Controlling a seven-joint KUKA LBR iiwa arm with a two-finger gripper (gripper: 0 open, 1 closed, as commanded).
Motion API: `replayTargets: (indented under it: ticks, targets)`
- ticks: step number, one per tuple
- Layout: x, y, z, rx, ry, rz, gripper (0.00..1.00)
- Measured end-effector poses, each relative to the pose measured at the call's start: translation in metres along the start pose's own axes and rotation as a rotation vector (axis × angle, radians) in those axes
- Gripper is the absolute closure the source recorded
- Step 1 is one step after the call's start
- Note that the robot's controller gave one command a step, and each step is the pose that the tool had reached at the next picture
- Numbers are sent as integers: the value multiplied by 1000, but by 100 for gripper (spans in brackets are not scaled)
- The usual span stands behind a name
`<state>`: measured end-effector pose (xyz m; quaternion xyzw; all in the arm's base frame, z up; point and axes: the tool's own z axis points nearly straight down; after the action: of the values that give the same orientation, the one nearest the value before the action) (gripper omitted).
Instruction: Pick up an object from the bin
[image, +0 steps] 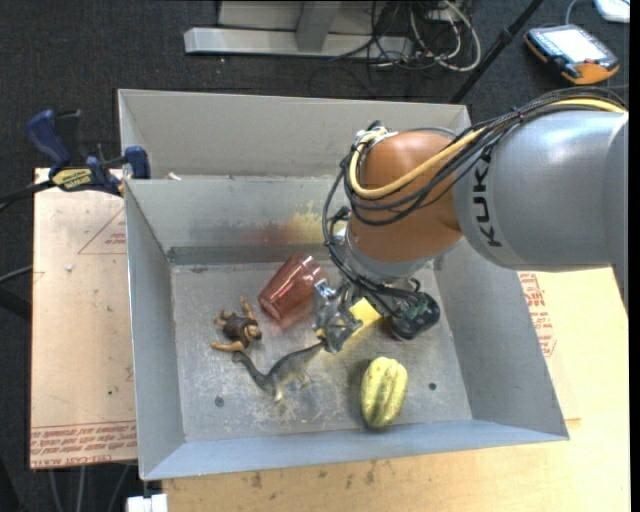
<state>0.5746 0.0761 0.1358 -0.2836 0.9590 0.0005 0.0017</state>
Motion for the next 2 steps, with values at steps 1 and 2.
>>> replayTargets:
  ticks: [1, 2]
  targets:
    - [1, 1, -7, -2, 5, 0, 100]
    - [1, 1, -24, -4, 6, 0, 100]
